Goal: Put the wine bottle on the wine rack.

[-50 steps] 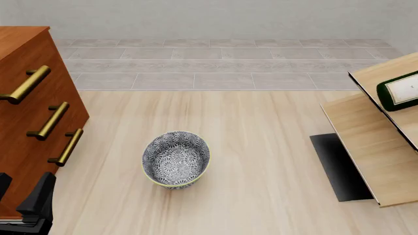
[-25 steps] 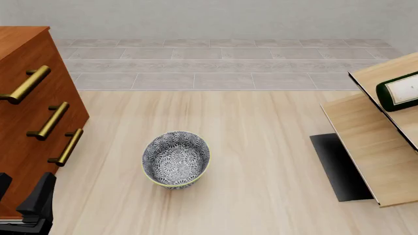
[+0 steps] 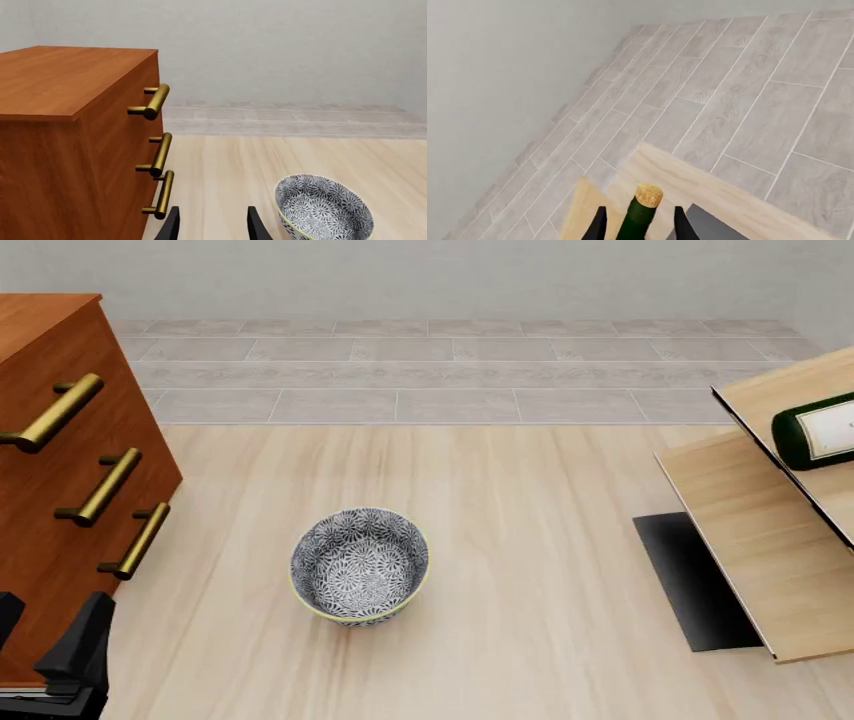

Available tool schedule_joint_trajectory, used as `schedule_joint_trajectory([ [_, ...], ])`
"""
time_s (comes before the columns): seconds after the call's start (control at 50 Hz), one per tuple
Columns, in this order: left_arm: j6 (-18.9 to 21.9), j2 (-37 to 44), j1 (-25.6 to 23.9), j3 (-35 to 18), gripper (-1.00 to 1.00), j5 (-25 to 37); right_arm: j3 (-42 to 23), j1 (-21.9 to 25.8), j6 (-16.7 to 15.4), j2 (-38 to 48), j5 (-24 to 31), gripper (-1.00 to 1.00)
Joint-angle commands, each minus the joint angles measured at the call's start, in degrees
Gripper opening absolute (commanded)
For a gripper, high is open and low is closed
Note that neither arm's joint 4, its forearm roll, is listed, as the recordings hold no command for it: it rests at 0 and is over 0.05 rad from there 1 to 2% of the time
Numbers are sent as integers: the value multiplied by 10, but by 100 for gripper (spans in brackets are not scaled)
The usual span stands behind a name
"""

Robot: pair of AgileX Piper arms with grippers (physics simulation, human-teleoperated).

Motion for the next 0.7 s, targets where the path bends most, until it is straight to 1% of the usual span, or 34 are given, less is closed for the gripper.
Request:
schedule_joint_trajectory([
  [0.02, 0, 0, -1, 0, 100, 1, 4, 0, 2, 0, 3, 100],
  [0.42, -2, 0, 0, 0, 100, 1, -10, -2, 7, -14, 16, 100],
  [0.7, -2, 0, -1, 0, 100, 2, -18, -12, 12, -23, 22, 100],
])
